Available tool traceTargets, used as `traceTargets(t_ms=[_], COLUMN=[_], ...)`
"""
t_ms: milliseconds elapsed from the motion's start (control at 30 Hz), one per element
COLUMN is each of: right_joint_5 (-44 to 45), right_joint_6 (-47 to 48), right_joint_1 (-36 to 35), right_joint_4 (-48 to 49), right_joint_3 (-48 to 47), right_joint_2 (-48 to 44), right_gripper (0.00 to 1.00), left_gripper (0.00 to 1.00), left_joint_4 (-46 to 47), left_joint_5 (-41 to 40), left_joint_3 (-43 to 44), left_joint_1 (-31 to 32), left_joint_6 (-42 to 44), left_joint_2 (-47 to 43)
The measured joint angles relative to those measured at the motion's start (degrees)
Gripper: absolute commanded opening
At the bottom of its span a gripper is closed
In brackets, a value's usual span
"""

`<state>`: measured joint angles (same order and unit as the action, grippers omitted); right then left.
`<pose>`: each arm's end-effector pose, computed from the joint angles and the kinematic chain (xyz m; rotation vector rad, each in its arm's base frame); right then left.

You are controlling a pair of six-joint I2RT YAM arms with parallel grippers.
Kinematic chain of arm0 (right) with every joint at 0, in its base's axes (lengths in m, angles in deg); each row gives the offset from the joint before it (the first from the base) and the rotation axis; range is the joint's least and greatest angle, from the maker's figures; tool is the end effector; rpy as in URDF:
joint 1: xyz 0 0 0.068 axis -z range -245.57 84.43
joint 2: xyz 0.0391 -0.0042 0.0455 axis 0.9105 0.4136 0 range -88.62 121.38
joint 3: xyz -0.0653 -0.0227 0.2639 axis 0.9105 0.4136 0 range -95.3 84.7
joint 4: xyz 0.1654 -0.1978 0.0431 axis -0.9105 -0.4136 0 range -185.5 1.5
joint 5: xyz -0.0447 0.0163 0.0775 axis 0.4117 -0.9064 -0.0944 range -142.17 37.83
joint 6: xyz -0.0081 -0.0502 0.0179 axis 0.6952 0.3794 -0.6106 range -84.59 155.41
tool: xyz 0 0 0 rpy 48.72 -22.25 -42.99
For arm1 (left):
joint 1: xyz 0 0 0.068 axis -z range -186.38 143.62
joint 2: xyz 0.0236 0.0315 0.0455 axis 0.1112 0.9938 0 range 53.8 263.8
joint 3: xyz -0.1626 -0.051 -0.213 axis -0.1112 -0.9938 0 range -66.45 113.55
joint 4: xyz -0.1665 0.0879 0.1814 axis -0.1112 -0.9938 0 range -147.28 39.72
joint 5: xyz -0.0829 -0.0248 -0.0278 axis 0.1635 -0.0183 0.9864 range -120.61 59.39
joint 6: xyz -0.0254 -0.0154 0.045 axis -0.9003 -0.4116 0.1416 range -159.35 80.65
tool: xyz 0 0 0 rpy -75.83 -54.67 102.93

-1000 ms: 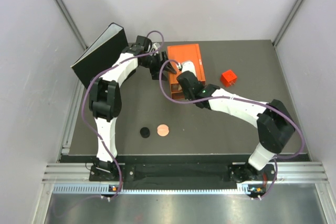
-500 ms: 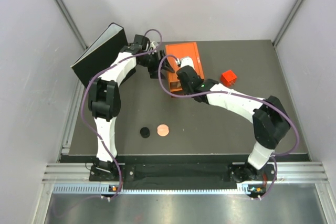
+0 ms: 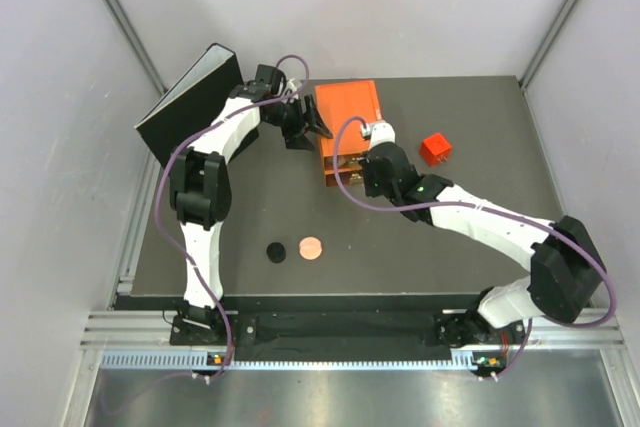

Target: Organize the makeup

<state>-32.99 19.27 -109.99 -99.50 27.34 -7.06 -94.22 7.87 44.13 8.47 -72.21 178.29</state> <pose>0.2349 0.2136 0.2669 -0.3425 2.1295 0.2481 0.4543 -0.1433 0.2442 -0.1522 2.6738 -1.1611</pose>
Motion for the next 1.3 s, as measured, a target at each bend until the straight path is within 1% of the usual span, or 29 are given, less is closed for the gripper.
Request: traceTargets(t_ms=[133, 233, 267, 367, 433, 467, 533, 633, 733, 800, 900, 1000, 1067, 1133, 1167, 1200, 1300], right_joint_5=[0.61, 0.72, 0.72, 0.44, -0.04, -0.31, -1.2, -3.43, -5.84, -7.61, -10.43, -12.72, -14.03, -15.52, -16.11, -16.68, -18.97], right_joint_6=[-0.39, -0.55, -0.61, -1.36, -1.81, -2.05, -2.16, -1.99, -1.88, -2.12, -3.08, -4.17, -5.07, -6.1, -6.51, -6.82, -7.98], right_joint_1=[0.11, 0.87, 1.42, 3.58, 5.88, 7.04, 9.33, 13.6, 17.46, 19.56, 22.32, 24.04, 24.74, 25.14, 25.33, 25.46, 26.21], right_joint_4=[0.46, -0.52, -1.2, -3.02, -3.67, -3.69, -4.24, -5.81, -6.64, -7.28, -8.11, -9.49, -9.97, -10.21, -10.12, -10.12, -9.84], right_joint_3=[-0.28, -2.6, -3.98, -9.31, -13.75, -15.65, -19.12, -26.34, -32.46, -35.01, -37.31, -39.26, -40.39, -41.03, -41.05, -41.05, -41.64], right_joint_2=[-2.05, -2.25, -2.16, -1.51, -0.55, 0.0, 1.29, 5.75, 11.37, 14.75, 19.93, 24.46, 26.82, 28.26, 28.63, 28.79, 29.64], right_gripper=[0.08, 0.09, 0.14, 0.39, 0.45, 0.51, 0.53, 0.55, 0.56, 0.56, 0.57, 0.57, 0.59, 0.59, 0.6, 0.62, 0.63], left_gripper=[0.73, 0.74, 0.74, 0.75, 0.77, 0.78, 0.81, 0.84, 0.87, 0.87, 0.85, 0.83, 0.79, 0.79, 0.77, 0.76, 0.75], left_joint_4=[-0.09, -0.07, -0.04, 0.02, 0.13, 0.24, 0.48, 1.46, 5.51, 9.4, 14.05, 19.58, 22.4, 23.28, 23.21, 23.06, 21.51], left_joint_5=[-0.02, -0.04, -0.11, -0.22, -0.26, -0.28, -0.17, 0.31, 1.73, 2.75, 4.98, 8.59, 10.36, 10.97, 11.17, 11.3, 11.08], left_joint_3=[0.09, 0.09, 0.09, 0.13, 0.22, 0.22, 0.22, -0.07, -3.23, -6.97, -10.71, -11.19, -11.21, -11.15, -11.02, -10.86, -9.73], left_joint_1=[0.02, 0.0, 0.0, 0.0, 0.0, -0.02, -0.11, -0.57, -2.01, -3.19, -6.34, -10.43, -12.37, -13.49, -13.62, -13.57, -12.74], left_joint_6=[0.09, 0.31, 0.5, 1.25, 2.03, 2.71, 4.0, 6.19, 6.84, 6.27, 4.83, 2.56, 1.46, 1.31, 1.44, 1.62, 3.06], left_joint_2=[0.09, 0.07, 0.07, 0.04, 0.04, 0.02, 0.02, -0.17, -1.6, -3.56, -6.16, -6.88, -6.91, -6.91, -6.91, -6.88, -6.67])
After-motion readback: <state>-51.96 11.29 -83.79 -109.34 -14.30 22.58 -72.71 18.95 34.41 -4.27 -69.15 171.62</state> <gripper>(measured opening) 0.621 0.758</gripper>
